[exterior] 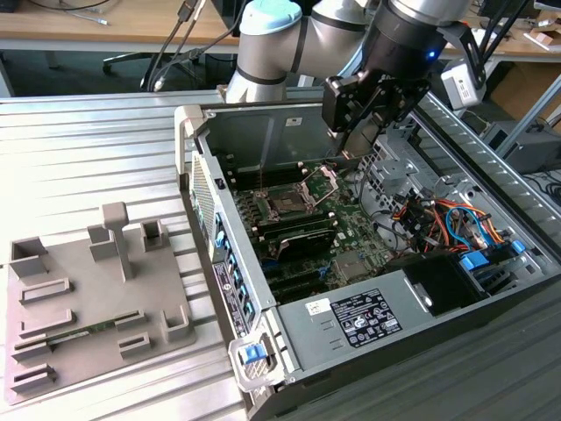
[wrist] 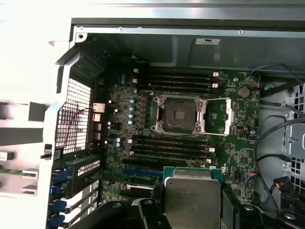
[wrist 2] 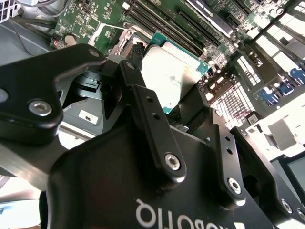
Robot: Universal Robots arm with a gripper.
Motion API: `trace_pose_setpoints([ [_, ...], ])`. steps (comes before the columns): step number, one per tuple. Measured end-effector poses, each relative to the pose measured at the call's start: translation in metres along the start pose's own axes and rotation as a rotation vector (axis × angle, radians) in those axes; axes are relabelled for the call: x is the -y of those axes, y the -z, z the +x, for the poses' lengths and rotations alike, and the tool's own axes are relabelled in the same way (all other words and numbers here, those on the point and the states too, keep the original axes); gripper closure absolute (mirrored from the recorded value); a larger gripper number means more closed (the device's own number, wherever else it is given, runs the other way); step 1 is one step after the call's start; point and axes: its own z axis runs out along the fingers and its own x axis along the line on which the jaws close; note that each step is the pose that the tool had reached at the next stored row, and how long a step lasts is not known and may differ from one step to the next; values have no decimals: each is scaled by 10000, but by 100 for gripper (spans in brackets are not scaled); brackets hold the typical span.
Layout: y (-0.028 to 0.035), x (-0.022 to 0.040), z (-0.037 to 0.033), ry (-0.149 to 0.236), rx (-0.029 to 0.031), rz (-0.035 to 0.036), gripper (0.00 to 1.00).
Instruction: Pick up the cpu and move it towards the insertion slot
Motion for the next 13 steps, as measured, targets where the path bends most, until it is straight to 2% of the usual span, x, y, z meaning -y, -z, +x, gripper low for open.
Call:
trace_pose_setpoints([
  [13,-5,2,-22,0,0,0,45],
])
